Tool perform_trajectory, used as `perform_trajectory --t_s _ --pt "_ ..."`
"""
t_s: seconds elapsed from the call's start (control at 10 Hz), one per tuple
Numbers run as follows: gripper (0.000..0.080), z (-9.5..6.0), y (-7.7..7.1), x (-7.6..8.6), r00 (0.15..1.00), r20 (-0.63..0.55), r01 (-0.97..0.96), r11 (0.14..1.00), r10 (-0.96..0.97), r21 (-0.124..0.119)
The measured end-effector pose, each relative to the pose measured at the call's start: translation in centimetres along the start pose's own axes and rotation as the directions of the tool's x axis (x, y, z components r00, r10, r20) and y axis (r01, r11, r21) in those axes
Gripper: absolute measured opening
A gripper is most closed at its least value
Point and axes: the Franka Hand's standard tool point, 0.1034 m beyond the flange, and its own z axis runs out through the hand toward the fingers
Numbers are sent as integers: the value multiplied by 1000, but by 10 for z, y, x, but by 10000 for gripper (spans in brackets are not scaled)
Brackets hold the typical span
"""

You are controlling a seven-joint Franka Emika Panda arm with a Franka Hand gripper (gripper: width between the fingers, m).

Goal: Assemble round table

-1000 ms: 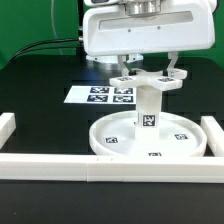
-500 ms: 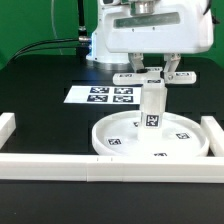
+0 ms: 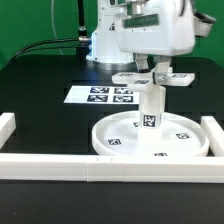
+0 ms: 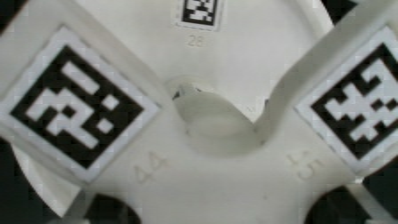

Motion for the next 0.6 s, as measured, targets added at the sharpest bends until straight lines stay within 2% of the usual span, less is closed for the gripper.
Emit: perform_trajectory --t_s 0.2,0.3,0.5,0.6 --pt "448 0 1 2 965 7 -263 963 263 50" --pt "448 0 2 2 927 26 -376 925 375 62" --pt "448 0 2 0 845 60 -535 842 532 69" --pt "448 0 2 0 785 70 -620 782 616 64"
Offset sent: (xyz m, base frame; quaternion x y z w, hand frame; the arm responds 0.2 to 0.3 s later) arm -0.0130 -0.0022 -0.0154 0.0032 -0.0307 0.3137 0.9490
